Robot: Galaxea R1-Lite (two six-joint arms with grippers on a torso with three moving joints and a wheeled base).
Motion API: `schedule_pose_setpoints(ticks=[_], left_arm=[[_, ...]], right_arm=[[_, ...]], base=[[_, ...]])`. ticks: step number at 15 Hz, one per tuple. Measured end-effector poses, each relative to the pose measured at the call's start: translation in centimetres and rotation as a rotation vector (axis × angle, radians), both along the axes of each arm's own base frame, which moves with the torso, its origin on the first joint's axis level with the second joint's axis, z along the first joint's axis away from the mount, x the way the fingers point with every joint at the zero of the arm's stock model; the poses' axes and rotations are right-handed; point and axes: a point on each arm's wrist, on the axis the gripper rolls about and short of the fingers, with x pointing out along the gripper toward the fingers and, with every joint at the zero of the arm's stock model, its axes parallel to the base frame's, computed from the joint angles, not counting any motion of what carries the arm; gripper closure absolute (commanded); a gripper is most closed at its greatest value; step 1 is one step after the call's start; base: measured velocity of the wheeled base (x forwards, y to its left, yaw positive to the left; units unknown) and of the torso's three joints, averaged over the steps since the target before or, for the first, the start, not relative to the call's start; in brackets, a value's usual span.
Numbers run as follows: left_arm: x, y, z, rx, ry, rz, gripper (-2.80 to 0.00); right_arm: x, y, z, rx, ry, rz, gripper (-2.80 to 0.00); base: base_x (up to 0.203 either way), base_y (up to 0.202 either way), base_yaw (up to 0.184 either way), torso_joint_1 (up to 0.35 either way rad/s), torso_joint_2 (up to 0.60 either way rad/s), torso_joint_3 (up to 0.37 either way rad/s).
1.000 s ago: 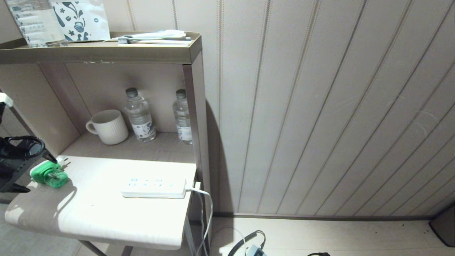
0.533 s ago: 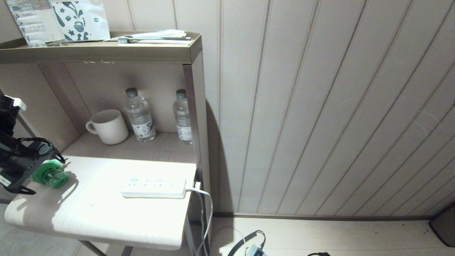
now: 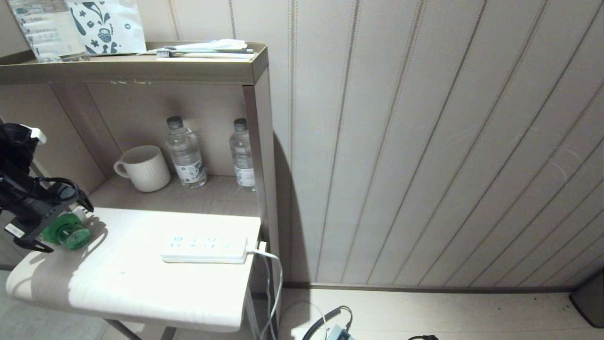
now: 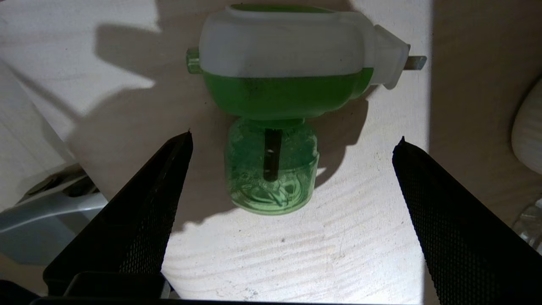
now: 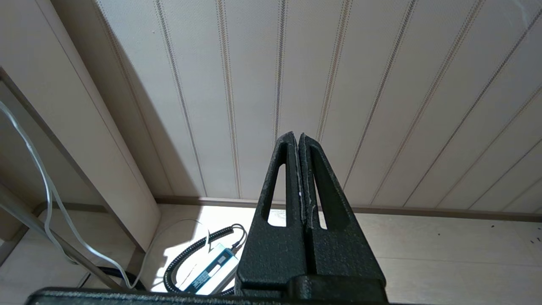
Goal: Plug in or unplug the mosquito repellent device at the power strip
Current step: Pick up the mosquito repellent liquid
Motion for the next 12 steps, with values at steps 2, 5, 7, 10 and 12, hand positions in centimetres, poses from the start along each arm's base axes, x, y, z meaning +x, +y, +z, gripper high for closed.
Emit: schedule_pose_setpoints(ticks=[2,5,7,10,12], left_arm=[[0.4,0.1,-0.4,-0.005,0.009,0.003,-2.8],[0.9,0.2,-1.2,-0.013,0.025,0.002,-2.8],[1.1,0.3,-1.6,-0.017,0.032,0.0,-2.8],[1.3,0.1,-1.9,-0.021,0.043,-0.006,0.0],[1.4,-0.1,-2.0,-0.025,0.048,-0.012,0.0]], right_arm=[[0.0,0.0,0.0,0.0,0.0,0.0,0.0],[0.0,0.0,0.0,0.0,0.0,0.0,0.0],[0.0,0.0,0.0,-0.001,0.0,0.0,0.0],[0.0,0.0,0.0,-0.001,0.0,0.001,0.0],[0.0,0.0,0.0,-0.001,0.0,0.0,0.0]], base=[[0.0,0.0,0.0,0.0,0.0,0.0],[0.0,0.0,0.0,0.0,0.0,0.0],[0.0,0.0,0.0,0.0,0.0,0.0],[0.0,0.0,0.0,0.0,0.0,0.0],[0.0,0.0,0.0,0.0,0.0,0.0]])
